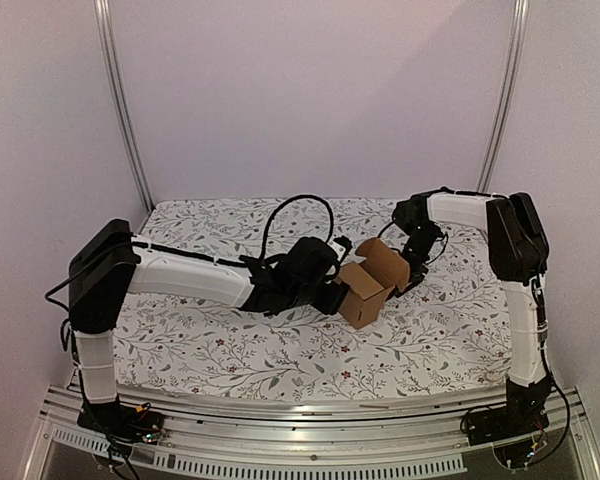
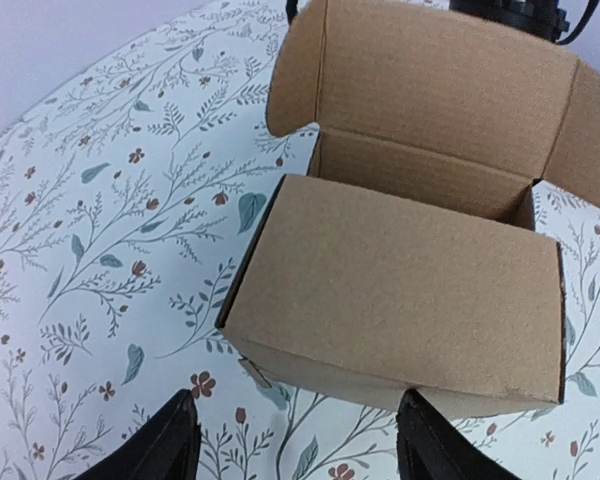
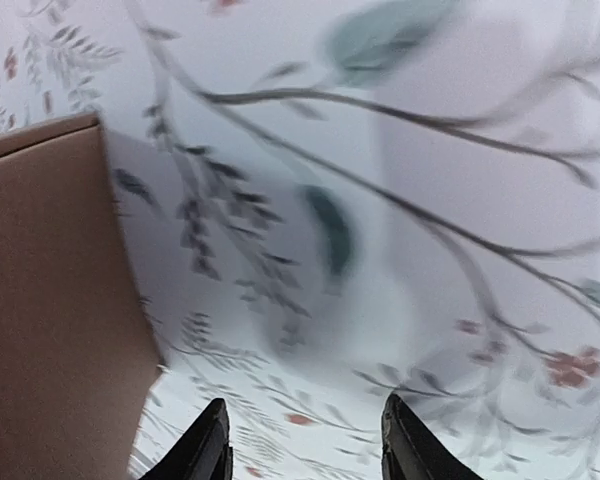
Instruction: Fold the paper box
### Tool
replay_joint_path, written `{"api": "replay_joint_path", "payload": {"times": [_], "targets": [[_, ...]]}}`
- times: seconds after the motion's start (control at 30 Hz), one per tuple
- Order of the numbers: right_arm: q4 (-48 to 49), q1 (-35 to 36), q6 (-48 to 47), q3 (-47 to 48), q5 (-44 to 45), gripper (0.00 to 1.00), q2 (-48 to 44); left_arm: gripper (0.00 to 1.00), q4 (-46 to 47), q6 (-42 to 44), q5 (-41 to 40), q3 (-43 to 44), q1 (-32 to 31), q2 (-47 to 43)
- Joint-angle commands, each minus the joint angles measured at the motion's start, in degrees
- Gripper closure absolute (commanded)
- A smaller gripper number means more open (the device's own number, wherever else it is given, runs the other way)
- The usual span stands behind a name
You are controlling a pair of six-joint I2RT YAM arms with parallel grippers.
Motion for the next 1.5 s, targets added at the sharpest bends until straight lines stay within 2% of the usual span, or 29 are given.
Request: {"api": "replay_joint_path", "payload": {"times": [0.0, 0.17, 0.27, 0.43, 0.53, 0.7, 0.8, 0.9, 0.93, 0.97, 1.0, 1.07, 1.1, 1.17, 1.2, 1.23, 1.33, 1.4, 1.47], "targets": [[1.96, -7.73, -2.91, -3.03, 15.06, 0.50, -1.74, 0.33, 1.35, 2.75, 2.52, 10.40, 0.75, 5.34], [2.07, -14.87, -6.05, -4.66, 16.68, 0.49, -5.05, 0.33, -5.18, 3.22, 8.42, 25.51, 0.72, 15.89], [2.85, -17.44, -8.38, -6.67, 15.68, 0.49, -7.82, 0.34, -6.16, 2.49, 11.04, 31.03, 0.78, 20.85], [4.04, -20.61, -9.67, -9.63, 19.03, 0.49, -10.11, 0.34, -8.81, 1.82, 13.87, 39.85, 0.82, 28.27], [4.33, -23.85, -10.42, -10.75, 16.47, 0.49, -11.74, 0.34, -8.83, 1.45, 14.76, 43.54, 0.90, 31.13], [4.25, -23.95, -11.88, -13.59, 10.49, 0.48, -18.56, 0.34, -10.04, 0.40, 17.24, 51.11, 1.00, 36.60], [4.61, -23.95, -13.36, -14.80, 6.49, 0.46, -22.53, 0.35, -10.74, 0.15, 17.22, 52.23, 1.01, 37.11], [10.47, -23.88, -14.09, -18.19, 4.77, 0.40, -28.57, 0.37, -5.66, 2.31, 15.53, 44.70, 0.74, 29.88], [12.99, -23.88, -13.95, -19.82, 3.76, 0.29, -30.57, 0.36, -1.20, 3.65, 14.21, 38.87, 0.25, 25.72], [15.33, -23.89, -14.12, -21.43, -0.32, 0.06, -33.06, 0.35, 4.77, 4.87, 12.95, 33.24, -0.16, 20.75], [17.30, -23.87, -14.71, -22.74, -3.88, 0.02, -34.50, 0.34, 9.04, 5.63, 12.04, 27.77, -0.40, 16.54], [18.51, -23.91, -12.62, -23.13, -11.54, 0.01, -35.51, 0.33, 10.85, 5.95, 11.21, 21.14, -0.61, 8.56], [15.72, -23.87, -12.68, -21.47, -17.42, 0.01, -34.29, 0.33, 9.53, 5.69, 10.59, 18.91, -0.70, 5.57], [4.11, -22.94, -21.26, -15.70, -24.32, 0.01, -28.88, 0.33, 6.01, 4.15, 8.59, 13.62, -0.83, -0.21], [-0.38, -21.59, -24.11, -12.89, -24.05, 0.06, -25.95, 0.33, 4.67, 3.33, 7.67, 10.37, -0.90, -2.94], [-2.68, -19.05, -26.96, -11.10, -21.26, 0.18, -24.03, 0.33, 3.90, 2.50, 6.64, 6.89, -1.04, -5.78], [1.13, -14.15, -28.30, -13.18, -8.85, 0.50, -21.01, 0.33, 3.40, 1.08, 2.17, -5.52, -2.39, -14.58], [7.53, -10.45, -27.83, -17.44, 1.09, 0.60, -22.11, 0.34, 1.72, -0.46, -1.60, -12.24, -3.68, -19.12], [12.51, -6.90, -27.77, -20.73, 9.45, 0.63, -22.95, 0.35, -2.43, -3.04, -4.29, -17.66, -5.02, -22.77]]}}
